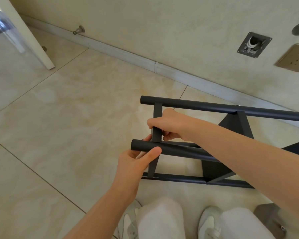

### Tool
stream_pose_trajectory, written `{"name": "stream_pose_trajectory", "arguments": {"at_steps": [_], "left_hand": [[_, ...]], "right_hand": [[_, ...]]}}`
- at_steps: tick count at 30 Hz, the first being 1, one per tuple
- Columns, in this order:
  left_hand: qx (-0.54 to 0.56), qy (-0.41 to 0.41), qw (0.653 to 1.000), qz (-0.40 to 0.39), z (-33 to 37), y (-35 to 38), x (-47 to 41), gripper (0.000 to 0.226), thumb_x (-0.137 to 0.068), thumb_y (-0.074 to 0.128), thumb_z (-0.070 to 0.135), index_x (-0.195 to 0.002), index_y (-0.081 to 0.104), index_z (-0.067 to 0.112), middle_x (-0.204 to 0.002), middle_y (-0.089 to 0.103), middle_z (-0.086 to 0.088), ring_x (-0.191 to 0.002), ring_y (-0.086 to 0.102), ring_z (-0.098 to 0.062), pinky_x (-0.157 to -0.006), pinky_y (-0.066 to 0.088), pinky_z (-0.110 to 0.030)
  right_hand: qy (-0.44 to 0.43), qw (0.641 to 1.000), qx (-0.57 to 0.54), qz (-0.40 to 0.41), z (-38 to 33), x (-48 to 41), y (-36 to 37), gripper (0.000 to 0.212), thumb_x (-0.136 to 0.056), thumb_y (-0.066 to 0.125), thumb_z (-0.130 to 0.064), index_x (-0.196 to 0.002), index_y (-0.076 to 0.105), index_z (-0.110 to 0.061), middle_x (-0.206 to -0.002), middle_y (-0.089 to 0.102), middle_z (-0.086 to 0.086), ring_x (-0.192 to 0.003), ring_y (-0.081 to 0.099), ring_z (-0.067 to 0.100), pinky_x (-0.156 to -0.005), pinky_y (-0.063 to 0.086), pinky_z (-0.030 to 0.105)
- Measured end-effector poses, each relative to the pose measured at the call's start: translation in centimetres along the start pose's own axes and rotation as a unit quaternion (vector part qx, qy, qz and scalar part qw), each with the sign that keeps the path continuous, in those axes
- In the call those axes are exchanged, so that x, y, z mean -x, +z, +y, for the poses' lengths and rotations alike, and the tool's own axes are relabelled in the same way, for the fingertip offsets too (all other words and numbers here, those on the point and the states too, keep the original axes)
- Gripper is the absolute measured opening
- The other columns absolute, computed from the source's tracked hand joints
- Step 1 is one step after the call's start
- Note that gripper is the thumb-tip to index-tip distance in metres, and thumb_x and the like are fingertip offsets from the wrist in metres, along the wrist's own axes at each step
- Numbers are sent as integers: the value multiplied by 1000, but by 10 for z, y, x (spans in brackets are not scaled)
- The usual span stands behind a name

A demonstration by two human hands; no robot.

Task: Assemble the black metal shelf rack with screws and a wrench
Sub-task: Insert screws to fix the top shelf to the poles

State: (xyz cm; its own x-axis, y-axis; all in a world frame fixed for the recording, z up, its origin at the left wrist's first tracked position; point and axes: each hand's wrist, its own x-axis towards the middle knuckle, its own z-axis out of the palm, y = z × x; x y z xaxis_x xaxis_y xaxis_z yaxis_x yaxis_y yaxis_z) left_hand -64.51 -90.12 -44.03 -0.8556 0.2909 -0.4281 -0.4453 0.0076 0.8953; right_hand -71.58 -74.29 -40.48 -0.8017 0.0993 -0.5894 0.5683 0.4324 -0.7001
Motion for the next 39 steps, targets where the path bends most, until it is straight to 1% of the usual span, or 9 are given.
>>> {"name": "stream_pose_trajectory", "arguments": {"at_steps": [4,8,12,15,17,21,26,31,39], "left_hand": [[-40,6,999,-25,2,-10,-5,75,-55,91,41,-123,58,48,-114,72,23,-109,68,-6,-107,48,-47],[-132,49,988,-56,6,-23,-12,72,-69,91,22,-121,56,57,-112,69,30,-102,68,1,-81,57,-15],[-177,66,979,-80,8,-29,-13,75,-69,90,26,-128,53,54,-112,69,31,-99,71,-2,-77,52,-7],[-189,73,975,-88,8,-31,-13,73,-70,89,23,-126,55,54,-112,70,29,-95,72,-5,-75,51,-7],[-194,78,974,-87,8,-31,-13,72,-71,89,21,-127,56,52,-111,69,30,-93,73,-6,-76,52,-8],[-210,93,970,-77,9,-30,-12,70,-72,87,22,-128,56,49,-111,68,31,-89,72,-5,-75,51,-7],[-230,102,965,-75,6,-33,-11,69,-72,87,24,-130,58,48,-106,73,23,-95,70,-1,-78,49,-5],[-244,116,959,-89,6,-36,-9,72,-64,85,39,-129,56,51,-112,71,26,-111,64,5,-84,46,-3],[-411,188,880,-145,29,-46,-18,96,-66,86,50,-146,33,54,-130,43,41,-119,48,8,-92,42,-3]], "right_hand": [[-20,999,28,-13,8,1,-1,20,-87,64,-31,-83,60,-12,-42,59,-10,-37,57,3,-43,48,14],[-21,997,54,-44,8,6,-5,32,-89,64,-43,-76,61,-13,-40,53,-11,-35,50,4,-45,47,14],[-54,990,130,3,6,18,-25,51,-93,55,-55,-75,67,-9,-38,48,-10,-40,47,6,-49,46,18],[-175,953,195,153,5,22,-49,39,-96,55,-44,-81,71,-11,-54,49,-11,-46,46,7,-54,38,14],[-233,915,250,215,3,22,-62,24,-96,57,-35,-102,72,-18,-75,57,-10,-60,51,3,-55,34,8],[-255,871,373,191,7,8,-65,39,-97,59,-30,-131,59,-11,-85,46,-11,-81,45,9,-76,38,21],[-275,826,456,186,4,1,-54,36,-95,55,-46,-114,64,-17,-95,54,-4,-85,57,17,-76,54,37],[-288,810,474,190,3,0,-49,35,-96,53,-48,-104,65,-16,-93,54,-3,-77,56,17,-66,50,31],[-318,816,441,196,11,3,-43,30,-96,55,-42,-108,65,-16,-93,53,-4,-78,54,15,-67,48,28]]}}
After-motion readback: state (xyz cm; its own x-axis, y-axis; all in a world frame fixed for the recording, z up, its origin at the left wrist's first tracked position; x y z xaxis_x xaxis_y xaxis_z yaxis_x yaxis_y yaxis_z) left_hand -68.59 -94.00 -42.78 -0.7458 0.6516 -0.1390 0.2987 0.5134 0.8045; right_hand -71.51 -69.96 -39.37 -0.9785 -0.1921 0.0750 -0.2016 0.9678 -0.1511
